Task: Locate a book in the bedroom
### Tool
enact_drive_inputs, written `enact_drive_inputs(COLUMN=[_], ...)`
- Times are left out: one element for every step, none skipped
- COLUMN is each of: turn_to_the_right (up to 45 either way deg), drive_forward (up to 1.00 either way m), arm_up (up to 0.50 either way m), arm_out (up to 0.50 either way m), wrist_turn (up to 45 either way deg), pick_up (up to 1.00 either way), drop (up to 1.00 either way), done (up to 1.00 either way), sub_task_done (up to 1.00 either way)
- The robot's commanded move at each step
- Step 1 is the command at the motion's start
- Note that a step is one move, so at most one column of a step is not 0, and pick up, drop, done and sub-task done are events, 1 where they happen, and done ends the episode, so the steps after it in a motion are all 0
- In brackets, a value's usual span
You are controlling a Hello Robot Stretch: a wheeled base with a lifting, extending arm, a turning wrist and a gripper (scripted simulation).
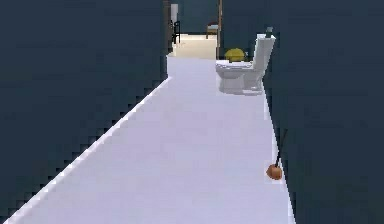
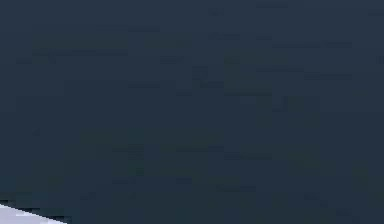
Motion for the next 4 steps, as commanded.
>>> enact_drive_inputs(turn_to_the_right=[0.0,-3.0,0.0,-3.0], drive_forward=[0.05,0.0,1.0,0.0], arm_up=[0.0,0.0,0.0,0.0], arm_out=[0.0,0.0,0.0,0.0], wrist_turn=[0.0,0.0,0.0,0.0], pick_up=[0.0,0.0,0.0,0.0], drop=[0.0,0.0,0.0,0.0], done=[0.0,0.0,0.0,0.0], sub_task_done=[0.0,0.0,0.0,0.0])
